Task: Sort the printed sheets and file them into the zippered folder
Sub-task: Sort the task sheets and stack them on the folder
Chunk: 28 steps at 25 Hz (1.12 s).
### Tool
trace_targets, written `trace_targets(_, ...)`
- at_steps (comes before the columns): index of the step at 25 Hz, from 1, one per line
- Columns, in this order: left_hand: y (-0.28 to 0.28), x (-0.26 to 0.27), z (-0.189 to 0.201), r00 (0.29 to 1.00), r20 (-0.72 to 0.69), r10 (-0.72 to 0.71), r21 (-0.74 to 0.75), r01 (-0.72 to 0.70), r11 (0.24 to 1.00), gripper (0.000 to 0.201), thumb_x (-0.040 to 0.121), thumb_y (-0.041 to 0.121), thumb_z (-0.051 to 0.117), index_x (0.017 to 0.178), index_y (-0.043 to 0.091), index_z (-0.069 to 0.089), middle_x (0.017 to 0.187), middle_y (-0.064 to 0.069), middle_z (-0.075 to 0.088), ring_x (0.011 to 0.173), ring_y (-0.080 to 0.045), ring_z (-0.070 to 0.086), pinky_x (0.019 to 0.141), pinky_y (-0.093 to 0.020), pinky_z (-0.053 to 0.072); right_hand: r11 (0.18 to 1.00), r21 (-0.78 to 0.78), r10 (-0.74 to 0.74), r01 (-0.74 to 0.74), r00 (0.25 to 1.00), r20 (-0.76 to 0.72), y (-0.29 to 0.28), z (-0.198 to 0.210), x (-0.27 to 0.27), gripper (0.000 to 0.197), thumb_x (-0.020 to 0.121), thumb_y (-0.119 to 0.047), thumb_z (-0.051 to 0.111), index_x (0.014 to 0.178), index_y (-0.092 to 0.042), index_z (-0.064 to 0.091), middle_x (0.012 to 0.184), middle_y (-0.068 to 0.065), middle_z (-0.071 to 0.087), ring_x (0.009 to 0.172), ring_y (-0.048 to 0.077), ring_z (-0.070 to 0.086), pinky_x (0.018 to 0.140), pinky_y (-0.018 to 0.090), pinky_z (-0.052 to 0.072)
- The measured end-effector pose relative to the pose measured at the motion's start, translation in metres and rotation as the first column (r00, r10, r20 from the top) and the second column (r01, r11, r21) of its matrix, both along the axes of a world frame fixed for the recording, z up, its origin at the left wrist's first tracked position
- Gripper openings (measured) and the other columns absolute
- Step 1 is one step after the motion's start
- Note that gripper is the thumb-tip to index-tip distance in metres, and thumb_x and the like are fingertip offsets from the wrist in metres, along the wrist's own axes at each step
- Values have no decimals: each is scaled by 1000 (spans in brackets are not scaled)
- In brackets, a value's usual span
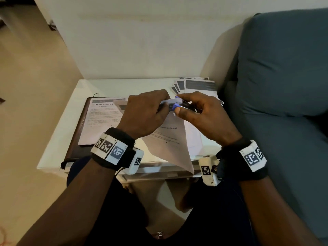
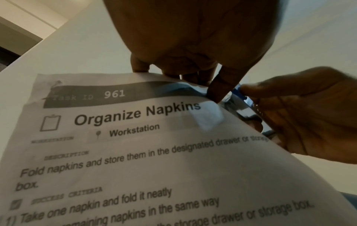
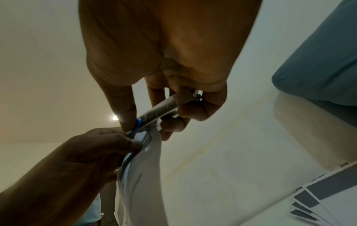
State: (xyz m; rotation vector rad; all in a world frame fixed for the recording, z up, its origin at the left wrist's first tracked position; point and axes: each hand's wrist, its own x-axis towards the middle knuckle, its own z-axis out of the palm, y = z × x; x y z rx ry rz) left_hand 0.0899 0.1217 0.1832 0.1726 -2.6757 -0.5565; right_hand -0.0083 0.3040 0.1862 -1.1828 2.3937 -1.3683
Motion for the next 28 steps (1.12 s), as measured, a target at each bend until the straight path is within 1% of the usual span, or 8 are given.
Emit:
trace_targets(5,5,10,12,1000,-22,7,-2,-7,1000,18,95,42,38,94,27,49,84,5,56,75,-16,49,79,-34,28,1000,-4,28,-28,998,-60,1,12,8,26,96,-41,66,121,-34,71,106,-17,69,96,-2,61,83,18,50)
trace_targets(10,6,14,16,1000,-3,14,-5,-14,1000,20,93,42,37,95,25,48,85,4,55,77,-16,49,80,-34,27,999,26,46,-43,991,-129,1,14,10,28,99,-40,64,123,-28,70,104,-11,70,95,4,61,79,18,48)
trace_targets(15,5,15,13,999,-18,30,-9,-30,1000,35,94,42,38,100,16,60,84,5,55,76,-16,50,80,-34,29,997,42,71,-65,982,-175,2,15,11,32,100,-38,62,126,-23,70,102,-3,70,91,10,60,80,32,52)
trace_targets(19,7,17,13,999,-51,7,-11,-8,1000,26,94,39,41,95,18,57,81,6,54,73,-16,49,78,-34,28,997,2,80,-81,984,-157,4,18,14,29,99,-38,63,124,-26,71,104,-9,71,95,9,63,84,36,54)
trace_targets(22,6,17,16,998,-62,5,-3,-5,1000,20,97,41,38,93,25,50,81,6,55,73,-16,49,78,-34,29,996,5,88,-88,992,-92,5,23,13,30,97,-38,67,125,-30,70,109,-17,70,101,5,64,87,31,55)
trace_targets(26,8,15,18,999,-20,38,-12,-38,999,28,97,43,34,99,24,55,86,8,55,76,-13,48,81,-33,28,993,84,87,-84,996,-37,8,23,13,57,86,-43,78,138,-38,56,114,-33,56,101,-19,54,84,4,43)
trace_targets(27,8,15,18,999,-17,43,-10,-43,999,29,97,42,34,100,24,56,86,9,55,76,-12,48,81,-33,27,993,88,76,-74,997,-25,7,21,13,62,83,-46,80,139,-39,55,115,-32,56,100,-20,54,84,2,43)
trace_targets(28,8,16,18,999,-21,43,-7,-44,999,27,97,41,34,99,25,55,86,10,55,75,-12,47,81,-33,27,995,76,60,-59,998,-16,7,18,13,62,81,-50,81,136,-39,56,115,-29,60,100,-16,58,86,7,48)
